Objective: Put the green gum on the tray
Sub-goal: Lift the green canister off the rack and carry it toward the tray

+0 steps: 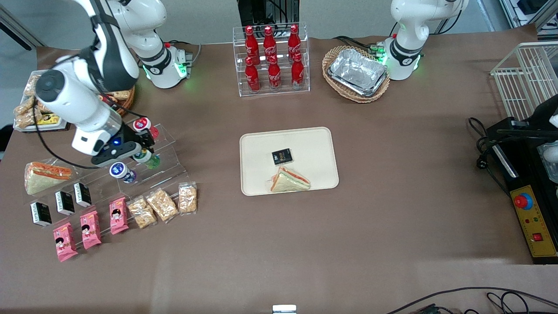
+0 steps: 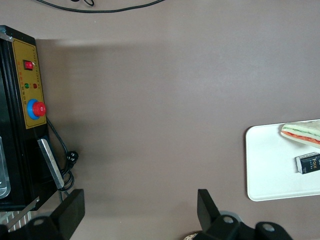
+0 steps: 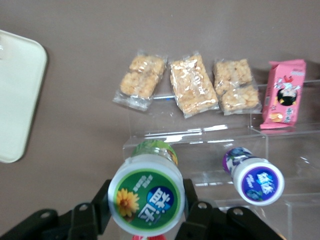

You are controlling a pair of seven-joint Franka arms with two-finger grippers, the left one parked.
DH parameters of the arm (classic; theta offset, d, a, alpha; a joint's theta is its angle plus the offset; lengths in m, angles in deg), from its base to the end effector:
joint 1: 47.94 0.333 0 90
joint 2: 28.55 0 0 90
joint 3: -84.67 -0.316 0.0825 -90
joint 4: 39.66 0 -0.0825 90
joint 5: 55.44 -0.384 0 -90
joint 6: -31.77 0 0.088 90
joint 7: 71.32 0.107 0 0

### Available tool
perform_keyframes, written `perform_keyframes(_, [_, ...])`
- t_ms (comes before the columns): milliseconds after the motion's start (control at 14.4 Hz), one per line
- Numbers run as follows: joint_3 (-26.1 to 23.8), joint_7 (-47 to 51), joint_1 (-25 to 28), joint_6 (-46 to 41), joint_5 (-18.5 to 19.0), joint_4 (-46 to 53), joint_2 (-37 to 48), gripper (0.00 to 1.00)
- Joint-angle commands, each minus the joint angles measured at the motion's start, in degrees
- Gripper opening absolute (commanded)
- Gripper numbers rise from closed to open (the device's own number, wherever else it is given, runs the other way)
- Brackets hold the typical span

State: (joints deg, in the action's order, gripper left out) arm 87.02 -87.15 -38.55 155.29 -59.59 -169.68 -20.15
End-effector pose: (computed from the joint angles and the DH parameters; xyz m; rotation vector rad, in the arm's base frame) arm 0.4932 0.0635 0.4226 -3.0269 -0.5516 -0.0584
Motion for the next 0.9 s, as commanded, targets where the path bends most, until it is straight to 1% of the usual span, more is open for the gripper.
perform_keyframes(0, [0.4, 0.6, -0.1, -15.8, -0.7, 13.4, -0.8, 0.17])
perform_keyframes(208, [0.4, 3.2, 0.0, -26.3, -0.7, 22.3, -1.0, 0.17])
perform_keyframes(415, [0.0, 8.2, 1.7, -30.7, -0.8, 27.3, -1.5, 0.17])
perform_keyframes(554, [0.0, 15.2, 5.7, -31.3, -1.4, 28.8, -1.5, 0.17])
perform_keyframes(831, [0.3, 36.3, 17.5, -30.5, -1.5, 29.6, -3.8, 0.17])
